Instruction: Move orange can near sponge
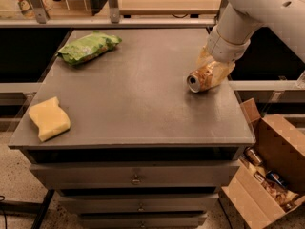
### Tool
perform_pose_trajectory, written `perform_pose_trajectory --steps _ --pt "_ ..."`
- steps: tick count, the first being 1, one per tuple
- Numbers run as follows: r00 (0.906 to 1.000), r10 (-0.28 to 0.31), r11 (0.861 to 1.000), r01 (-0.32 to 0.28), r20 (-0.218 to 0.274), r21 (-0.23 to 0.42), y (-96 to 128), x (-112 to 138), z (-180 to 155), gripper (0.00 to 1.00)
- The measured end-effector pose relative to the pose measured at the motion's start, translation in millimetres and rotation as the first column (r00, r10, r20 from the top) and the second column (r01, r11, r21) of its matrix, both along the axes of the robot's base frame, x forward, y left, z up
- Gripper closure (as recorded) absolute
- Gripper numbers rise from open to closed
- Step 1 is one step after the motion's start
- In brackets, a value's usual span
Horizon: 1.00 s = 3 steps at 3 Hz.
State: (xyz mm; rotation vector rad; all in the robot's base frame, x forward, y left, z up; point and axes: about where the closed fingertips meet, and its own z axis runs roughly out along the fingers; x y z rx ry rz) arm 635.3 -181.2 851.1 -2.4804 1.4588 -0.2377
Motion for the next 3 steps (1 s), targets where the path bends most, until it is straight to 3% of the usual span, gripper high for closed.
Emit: perform_pose_trajectory --steps 1,2,3 --pt "0.9978 0.027 0.999 -0.026 -0.061 0.022 13.0 -7.9 5.2 0.88" --pt "0.9972 0.028 0.999 -0.027 -0.070 0.019 12.5 -9.8 3.1 1.00" --pt "0.9972 0.028 0.999 -0.027 -0.069 0.019 12.7 -9.5 3.0 1.00"
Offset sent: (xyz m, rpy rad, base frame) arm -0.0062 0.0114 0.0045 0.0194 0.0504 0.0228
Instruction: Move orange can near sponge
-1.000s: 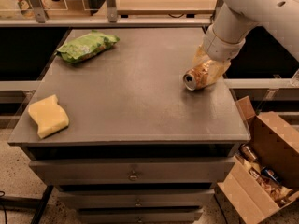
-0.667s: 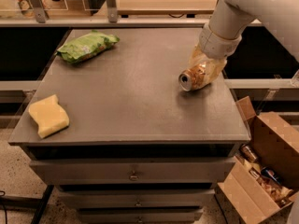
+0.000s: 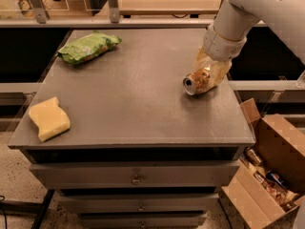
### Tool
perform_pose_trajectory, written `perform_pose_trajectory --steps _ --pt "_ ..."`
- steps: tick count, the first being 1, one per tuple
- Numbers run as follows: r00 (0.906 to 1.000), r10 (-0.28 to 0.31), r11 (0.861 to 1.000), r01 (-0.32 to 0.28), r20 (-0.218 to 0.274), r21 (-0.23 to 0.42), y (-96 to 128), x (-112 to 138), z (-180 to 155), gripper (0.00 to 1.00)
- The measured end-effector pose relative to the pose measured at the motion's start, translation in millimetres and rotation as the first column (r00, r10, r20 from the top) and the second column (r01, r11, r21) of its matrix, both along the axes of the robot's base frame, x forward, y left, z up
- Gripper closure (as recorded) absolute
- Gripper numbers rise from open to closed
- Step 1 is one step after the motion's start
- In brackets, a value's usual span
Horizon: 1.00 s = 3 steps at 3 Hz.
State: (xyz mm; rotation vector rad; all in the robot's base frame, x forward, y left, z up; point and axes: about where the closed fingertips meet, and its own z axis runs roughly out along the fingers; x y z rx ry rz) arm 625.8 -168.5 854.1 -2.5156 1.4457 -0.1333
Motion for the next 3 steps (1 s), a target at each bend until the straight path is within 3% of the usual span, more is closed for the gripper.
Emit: perform_pose_trajectory --steps 1,2,3 --pt "0.9966 0.055 0.997 -0.057 0.062 0.041 16.5 -0.1 8.1 1.00" --pt "0.9634 0.184 0.967 -0.213 0.195 0.137 56.9 -10.9 32.7 1.00" --pt "0.8700 0.366 0.884 -0.436 0.330 0.168 117.7 -33.8 58.1 1.00"
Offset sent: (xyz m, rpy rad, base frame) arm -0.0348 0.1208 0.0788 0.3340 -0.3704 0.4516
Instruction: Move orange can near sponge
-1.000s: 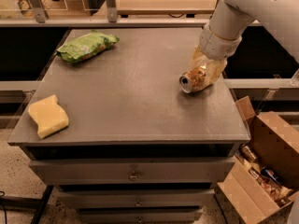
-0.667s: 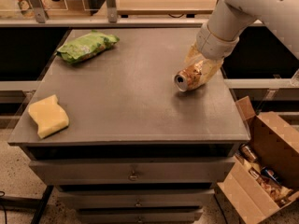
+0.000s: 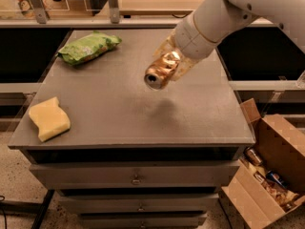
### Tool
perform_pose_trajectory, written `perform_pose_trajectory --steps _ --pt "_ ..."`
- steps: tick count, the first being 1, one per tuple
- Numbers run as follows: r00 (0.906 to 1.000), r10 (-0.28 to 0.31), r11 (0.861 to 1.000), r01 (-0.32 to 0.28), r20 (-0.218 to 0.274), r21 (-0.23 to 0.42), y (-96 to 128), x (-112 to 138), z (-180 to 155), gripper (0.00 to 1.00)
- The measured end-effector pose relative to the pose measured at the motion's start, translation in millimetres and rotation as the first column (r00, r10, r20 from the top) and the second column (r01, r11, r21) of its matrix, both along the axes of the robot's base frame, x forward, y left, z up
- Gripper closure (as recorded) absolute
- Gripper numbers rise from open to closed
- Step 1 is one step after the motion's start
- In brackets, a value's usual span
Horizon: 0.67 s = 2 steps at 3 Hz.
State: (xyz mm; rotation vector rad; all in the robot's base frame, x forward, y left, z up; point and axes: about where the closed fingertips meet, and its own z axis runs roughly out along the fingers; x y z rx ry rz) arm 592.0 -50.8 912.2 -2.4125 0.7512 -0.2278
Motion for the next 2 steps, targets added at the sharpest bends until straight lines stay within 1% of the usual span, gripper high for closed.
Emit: perform_pose_trajectory --steps 1,2 --pt "0.9653 0.249 0.967 -0.252 0.078 0.035 73.3 -31.7 3.9 1.00" --pt "0.8871 0.441 0.895 -0.445 0.137 0.002 138.0 -63.1 -3.1 1.00"
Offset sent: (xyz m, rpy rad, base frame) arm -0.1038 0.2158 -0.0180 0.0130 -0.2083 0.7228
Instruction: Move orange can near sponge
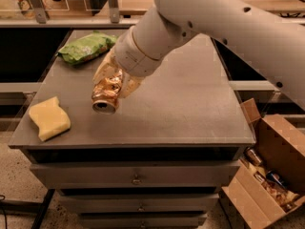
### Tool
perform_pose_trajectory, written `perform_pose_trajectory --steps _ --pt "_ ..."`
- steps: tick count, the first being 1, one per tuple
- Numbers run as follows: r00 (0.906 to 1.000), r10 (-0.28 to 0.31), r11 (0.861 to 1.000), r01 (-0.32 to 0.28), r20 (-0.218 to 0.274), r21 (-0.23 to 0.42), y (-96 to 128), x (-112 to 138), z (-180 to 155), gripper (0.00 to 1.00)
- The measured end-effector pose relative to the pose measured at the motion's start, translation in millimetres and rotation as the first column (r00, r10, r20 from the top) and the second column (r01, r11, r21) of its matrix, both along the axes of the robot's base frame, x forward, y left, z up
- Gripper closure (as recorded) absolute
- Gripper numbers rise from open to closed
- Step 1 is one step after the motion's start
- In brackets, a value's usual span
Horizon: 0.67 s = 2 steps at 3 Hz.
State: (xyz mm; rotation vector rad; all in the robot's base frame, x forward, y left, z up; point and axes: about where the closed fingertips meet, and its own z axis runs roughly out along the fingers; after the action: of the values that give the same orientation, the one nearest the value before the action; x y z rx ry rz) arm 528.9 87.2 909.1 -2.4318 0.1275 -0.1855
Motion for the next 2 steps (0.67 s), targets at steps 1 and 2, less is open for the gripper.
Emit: perform_pose_trajectory --steps 1,2 --pt "0.9905 0.129 0.991 -0.128 0.046 -0.042 48.1 -20.8 -14.3 1.00" --pt "0.9793 0.190 0.979 -0.185 0.068 -0.082 75.9 -27.5 -24.5 1.00"
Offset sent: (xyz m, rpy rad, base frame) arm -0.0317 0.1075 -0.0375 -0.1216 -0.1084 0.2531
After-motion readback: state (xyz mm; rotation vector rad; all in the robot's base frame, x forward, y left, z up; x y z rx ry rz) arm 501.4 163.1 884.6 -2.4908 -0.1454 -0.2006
